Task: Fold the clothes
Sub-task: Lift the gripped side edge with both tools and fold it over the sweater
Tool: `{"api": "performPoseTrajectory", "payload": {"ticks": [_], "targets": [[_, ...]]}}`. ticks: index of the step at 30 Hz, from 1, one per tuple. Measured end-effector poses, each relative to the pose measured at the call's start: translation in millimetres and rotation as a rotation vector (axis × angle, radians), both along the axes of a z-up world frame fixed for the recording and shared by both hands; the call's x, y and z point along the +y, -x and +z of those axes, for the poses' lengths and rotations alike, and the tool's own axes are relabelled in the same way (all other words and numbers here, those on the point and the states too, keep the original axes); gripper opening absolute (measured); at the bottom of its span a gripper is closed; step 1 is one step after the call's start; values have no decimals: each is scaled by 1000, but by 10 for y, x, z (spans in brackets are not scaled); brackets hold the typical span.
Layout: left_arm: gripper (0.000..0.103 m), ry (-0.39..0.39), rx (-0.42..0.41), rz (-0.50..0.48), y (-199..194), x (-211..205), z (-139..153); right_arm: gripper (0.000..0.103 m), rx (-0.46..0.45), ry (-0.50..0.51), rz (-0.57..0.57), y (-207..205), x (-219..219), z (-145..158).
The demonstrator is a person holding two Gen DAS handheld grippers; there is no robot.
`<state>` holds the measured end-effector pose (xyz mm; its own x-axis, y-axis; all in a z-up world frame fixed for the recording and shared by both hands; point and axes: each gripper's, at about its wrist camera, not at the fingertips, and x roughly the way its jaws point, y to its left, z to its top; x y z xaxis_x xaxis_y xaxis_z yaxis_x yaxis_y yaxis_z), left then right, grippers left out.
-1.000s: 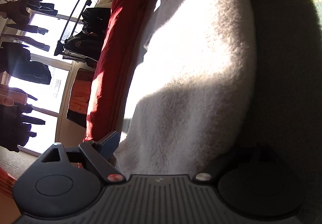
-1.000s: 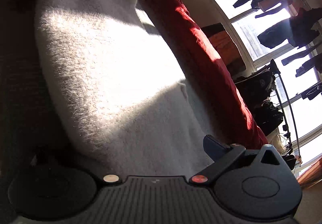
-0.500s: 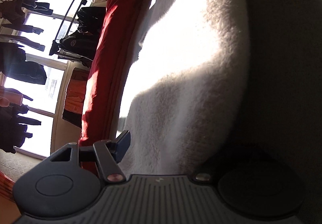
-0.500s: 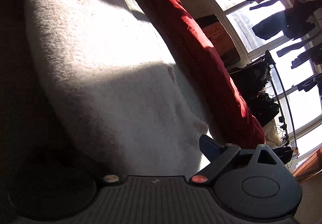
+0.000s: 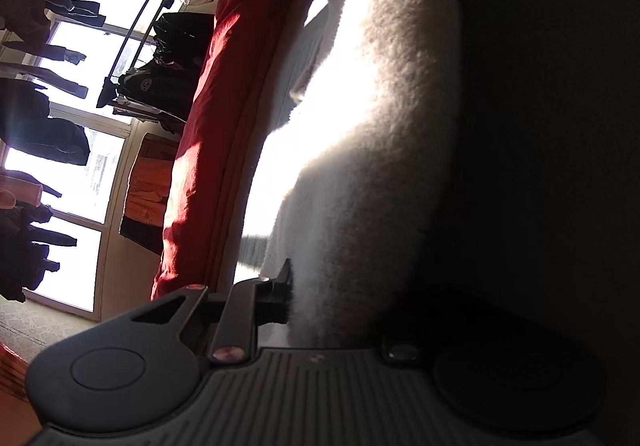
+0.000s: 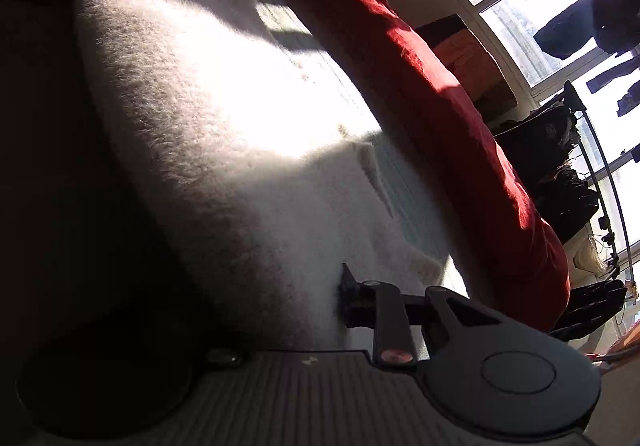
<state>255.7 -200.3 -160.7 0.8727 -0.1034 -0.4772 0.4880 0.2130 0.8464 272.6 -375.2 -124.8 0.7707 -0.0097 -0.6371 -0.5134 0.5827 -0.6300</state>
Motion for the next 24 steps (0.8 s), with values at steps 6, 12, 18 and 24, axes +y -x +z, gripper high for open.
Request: {"api": "performPoseTrajectory", "payload": {"ticks": [6,12,18,24], "targets": [[21,-4,25,-25,378,119,221,30,52,-34,18,334,60,274],[20,-9,61,-29,972,257,400,30,137,-47,53,921,208,456],[20,0,99,-36,1618,375,518,30,204,-68,70,1504,333,570],[24,-52,148,-42,1868,392,272,36,291,-53,54,1795,423,411]]}}
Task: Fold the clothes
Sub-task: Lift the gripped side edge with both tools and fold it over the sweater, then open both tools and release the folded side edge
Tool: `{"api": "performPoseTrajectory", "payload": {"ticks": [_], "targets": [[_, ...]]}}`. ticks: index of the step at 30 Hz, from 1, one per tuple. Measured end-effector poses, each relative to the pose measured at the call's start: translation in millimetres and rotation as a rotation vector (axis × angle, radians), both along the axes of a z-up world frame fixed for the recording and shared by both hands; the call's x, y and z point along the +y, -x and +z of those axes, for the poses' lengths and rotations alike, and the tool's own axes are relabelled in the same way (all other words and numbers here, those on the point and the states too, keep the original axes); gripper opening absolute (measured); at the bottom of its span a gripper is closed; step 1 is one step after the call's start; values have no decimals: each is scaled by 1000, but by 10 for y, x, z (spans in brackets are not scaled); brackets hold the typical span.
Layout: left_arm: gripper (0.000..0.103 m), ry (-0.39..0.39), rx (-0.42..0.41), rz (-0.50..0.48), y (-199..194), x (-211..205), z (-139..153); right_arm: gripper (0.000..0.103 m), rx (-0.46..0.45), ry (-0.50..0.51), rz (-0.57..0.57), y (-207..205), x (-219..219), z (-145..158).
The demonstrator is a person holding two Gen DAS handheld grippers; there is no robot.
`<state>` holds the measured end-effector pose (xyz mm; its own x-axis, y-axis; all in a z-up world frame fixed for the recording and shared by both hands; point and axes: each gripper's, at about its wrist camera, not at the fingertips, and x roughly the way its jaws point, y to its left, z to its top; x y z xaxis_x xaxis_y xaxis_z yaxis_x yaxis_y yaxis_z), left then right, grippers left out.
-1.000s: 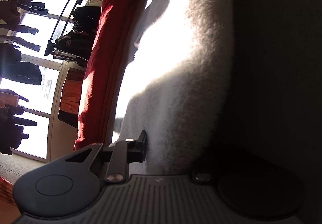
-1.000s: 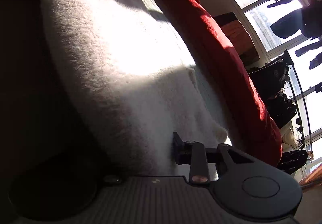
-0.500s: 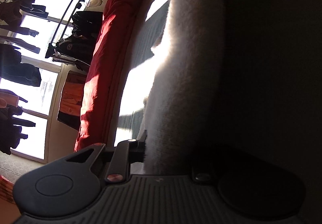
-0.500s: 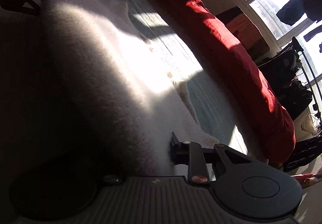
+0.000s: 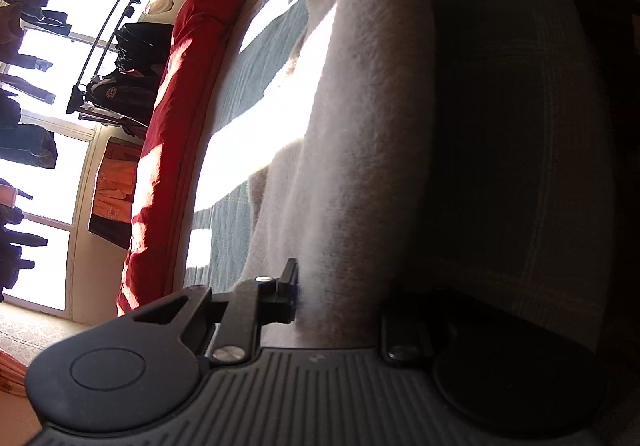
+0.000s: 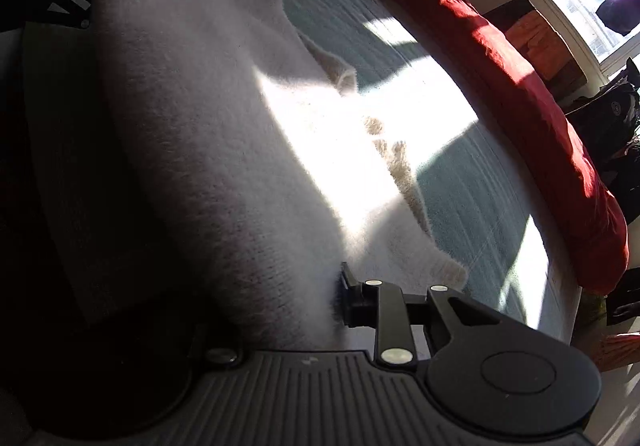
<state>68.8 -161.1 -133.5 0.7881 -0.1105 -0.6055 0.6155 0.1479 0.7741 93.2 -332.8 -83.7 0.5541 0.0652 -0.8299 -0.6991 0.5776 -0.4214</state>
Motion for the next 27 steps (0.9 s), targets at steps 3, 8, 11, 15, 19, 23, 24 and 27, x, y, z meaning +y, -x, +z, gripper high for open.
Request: {"api": "performPoseTrajectory", "payload": {"ticks": [3,8,11,15,19,23,24,27], "targets": [[25,-39,-3,-10,46,-33,-27,43,37,24,-8,87,29,-75],[33,36,115,-10,148,57,221,53,84,-8,-51,196,-123,53],[45,61,197,18,174,152,324,68,161,-60,-80,253,-263,130],[47,149,312,88,157,335,492,70,247,-145,-111,370,-456,250],[48,327,386,223,-27,485,758,70,256,-296,-239,380,-710,459],[60,592,472,379,-345,566,977,75,281,-549,-367,257,-925,658],[62,654,513,418,-419,588,985,75,288,-603,-393,226,-944,668],[62,748,623,540,-503,682,793,75,343,-710,-462,86,-925,496]]}}
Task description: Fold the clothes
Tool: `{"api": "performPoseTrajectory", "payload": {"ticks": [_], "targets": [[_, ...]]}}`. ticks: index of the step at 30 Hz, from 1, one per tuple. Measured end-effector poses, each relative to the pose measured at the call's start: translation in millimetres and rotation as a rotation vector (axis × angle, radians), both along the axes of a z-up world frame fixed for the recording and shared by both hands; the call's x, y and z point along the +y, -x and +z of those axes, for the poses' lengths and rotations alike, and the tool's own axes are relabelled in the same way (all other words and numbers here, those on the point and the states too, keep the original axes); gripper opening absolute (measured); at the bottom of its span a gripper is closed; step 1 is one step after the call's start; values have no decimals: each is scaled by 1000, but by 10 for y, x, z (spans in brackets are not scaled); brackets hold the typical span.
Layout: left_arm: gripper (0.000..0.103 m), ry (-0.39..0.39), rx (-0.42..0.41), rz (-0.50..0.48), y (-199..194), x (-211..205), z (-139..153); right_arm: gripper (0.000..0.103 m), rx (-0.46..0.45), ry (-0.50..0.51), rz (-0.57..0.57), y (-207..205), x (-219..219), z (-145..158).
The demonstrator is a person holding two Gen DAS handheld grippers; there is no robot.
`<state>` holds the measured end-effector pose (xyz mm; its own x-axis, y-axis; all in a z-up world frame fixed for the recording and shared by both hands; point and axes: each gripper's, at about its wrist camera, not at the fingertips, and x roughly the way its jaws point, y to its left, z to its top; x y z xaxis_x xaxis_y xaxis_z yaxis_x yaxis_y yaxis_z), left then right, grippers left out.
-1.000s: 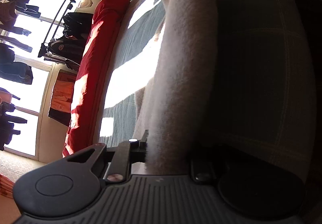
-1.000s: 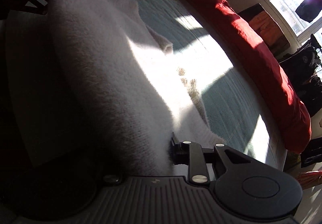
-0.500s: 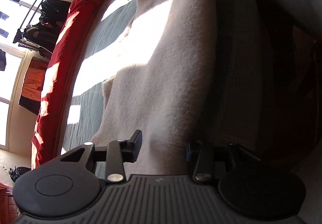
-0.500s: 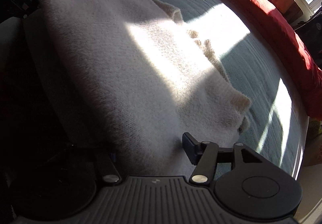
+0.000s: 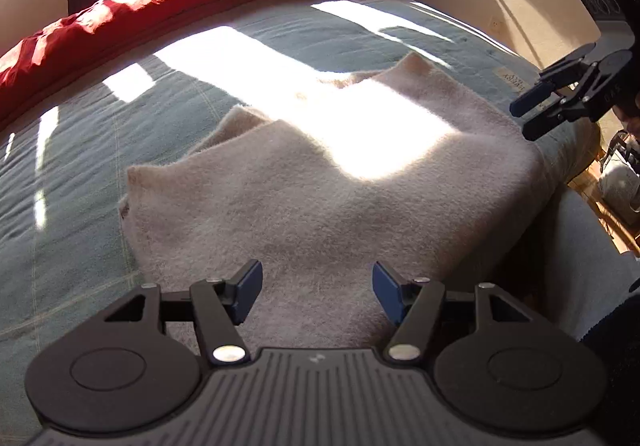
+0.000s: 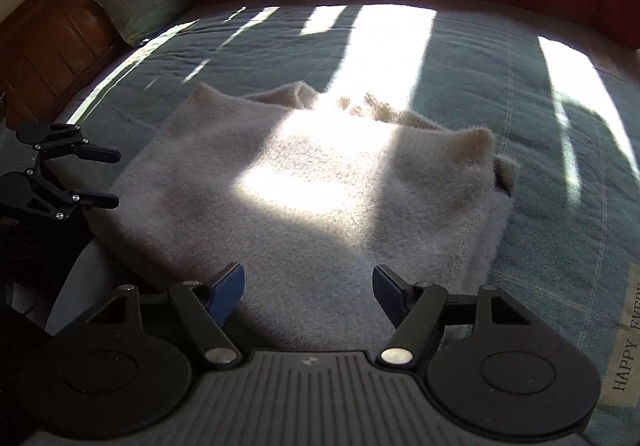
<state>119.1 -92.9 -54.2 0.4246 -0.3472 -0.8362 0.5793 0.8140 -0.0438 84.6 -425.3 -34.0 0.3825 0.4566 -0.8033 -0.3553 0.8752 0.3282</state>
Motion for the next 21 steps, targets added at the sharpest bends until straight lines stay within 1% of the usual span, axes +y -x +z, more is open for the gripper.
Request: {"api": "performPoseTrajectory", "payload": {"ticks": [2,3,4,6,8,9,11,12,13,14,16,17,19,21], "targets": [[62,24,81,58,72,94,-207,75,73,-86,-48,-37,-10,-218],[62,27,114,87,116,150,-320,75,110,-130,-72,-53,-16,-329],[63,20,138,112,177,201,-412,75,141,-154,-99,-41,-30,-443],[63,3,164,160,202,305,-552,75,185,-175,-149,-13,-64,-644],[63,32,178,188,220,391,-589,75,223,-178,-195,18,-123,-816],[63,39,173,193,240,407,-556,75,229,-194,-218,43,-151,-843],[64,40,162,210,282,404,-435,76,223,-222,-231,78,-169,-775],[66,44,158,219,292,396,-375,79,218,-231,-233,74,-171,-732],[70,60,154,222,286,377,-316,82,210,-245,-236,79,-163,-673],[72,89,152,212,285,350,-269,84,202,-272,-231,88,-151,-618],[72,157,167,195,290,281,-218,87,195,-337,-212,96,-96,-568],[73,184,180,186,287,232,-237,88,203,-363,-199,94,-46,-579],[76,230,207,171,275,133,-291,90,221,-375,-185,87,68,-645],[77,209,248,189,248,65,-468,90,249,-362,-207,104,115,-769]]}}
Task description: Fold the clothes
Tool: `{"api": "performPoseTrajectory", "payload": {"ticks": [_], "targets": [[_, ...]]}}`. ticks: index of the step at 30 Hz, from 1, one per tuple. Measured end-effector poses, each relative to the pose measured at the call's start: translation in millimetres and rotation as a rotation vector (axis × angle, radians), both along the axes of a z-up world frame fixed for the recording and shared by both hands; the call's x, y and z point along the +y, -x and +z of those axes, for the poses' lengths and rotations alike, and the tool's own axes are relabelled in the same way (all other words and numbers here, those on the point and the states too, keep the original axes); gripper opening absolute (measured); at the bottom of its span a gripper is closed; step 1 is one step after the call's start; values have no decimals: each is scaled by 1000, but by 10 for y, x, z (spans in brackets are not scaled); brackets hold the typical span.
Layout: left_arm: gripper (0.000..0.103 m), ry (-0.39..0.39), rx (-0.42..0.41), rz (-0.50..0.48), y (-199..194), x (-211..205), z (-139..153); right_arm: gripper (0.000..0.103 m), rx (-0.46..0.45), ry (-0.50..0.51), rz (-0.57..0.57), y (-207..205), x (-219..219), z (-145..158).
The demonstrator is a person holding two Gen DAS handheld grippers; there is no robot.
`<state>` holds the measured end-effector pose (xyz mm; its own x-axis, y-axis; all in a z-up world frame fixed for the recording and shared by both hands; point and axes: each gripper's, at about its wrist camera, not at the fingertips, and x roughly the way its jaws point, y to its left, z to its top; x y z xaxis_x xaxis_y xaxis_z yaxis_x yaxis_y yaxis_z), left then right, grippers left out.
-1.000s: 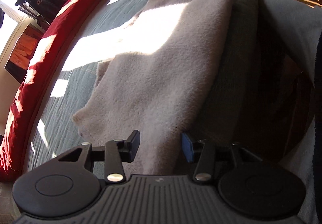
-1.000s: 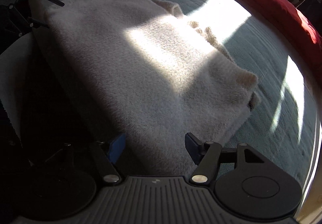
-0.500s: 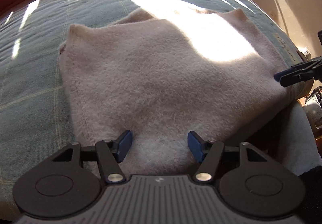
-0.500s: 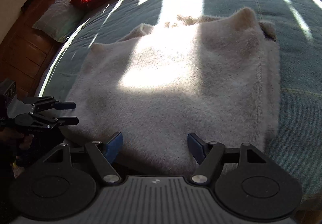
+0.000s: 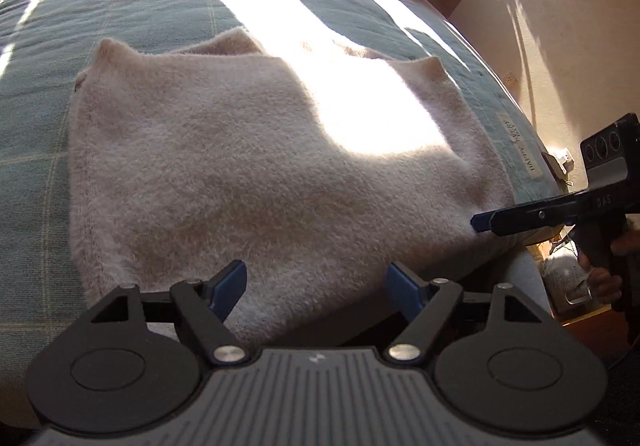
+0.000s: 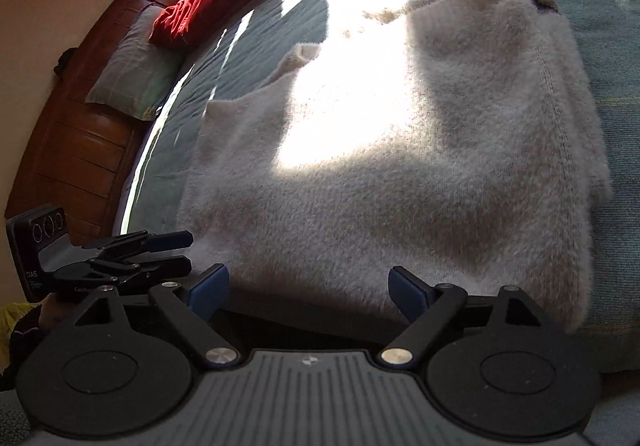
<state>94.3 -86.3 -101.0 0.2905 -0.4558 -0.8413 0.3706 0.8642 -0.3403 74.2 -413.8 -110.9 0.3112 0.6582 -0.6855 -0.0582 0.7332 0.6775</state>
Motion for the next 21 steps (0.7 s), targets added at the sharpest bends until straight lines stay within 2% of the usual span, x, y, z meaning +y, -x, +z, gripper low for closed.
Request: {"api": "performPoseTrajectory", "payload": {"ticks": [3,6,8,11,15,17,20,21], "targets": [[77,-40,51,44,-6,26,-219,90,25,6,-42,35,-43,-129],[77,-14,22,64,-21,92,-103,90,7,14,-64,78,-88,-57],[78,-34,-42,84,-69,117,46,94,-60,105,-68,88,-79,117],[83,-73,-141,104,-226,120,224,100,-231,292,-87,39,-37,407],[83,-62,-146,181,-490,155,160,103,-313,451,-101,-188,51,450],[83,-50,-132,222,-593,183,81,103,-312,498,-97,-296,76,346],[83,-77,-105,289,-625,278,-101,103,-261,573,-80,-348,105,114],[83,-55,-114,292,-598,322,-124,103,-242,601,-75,-363,121,32]]}}
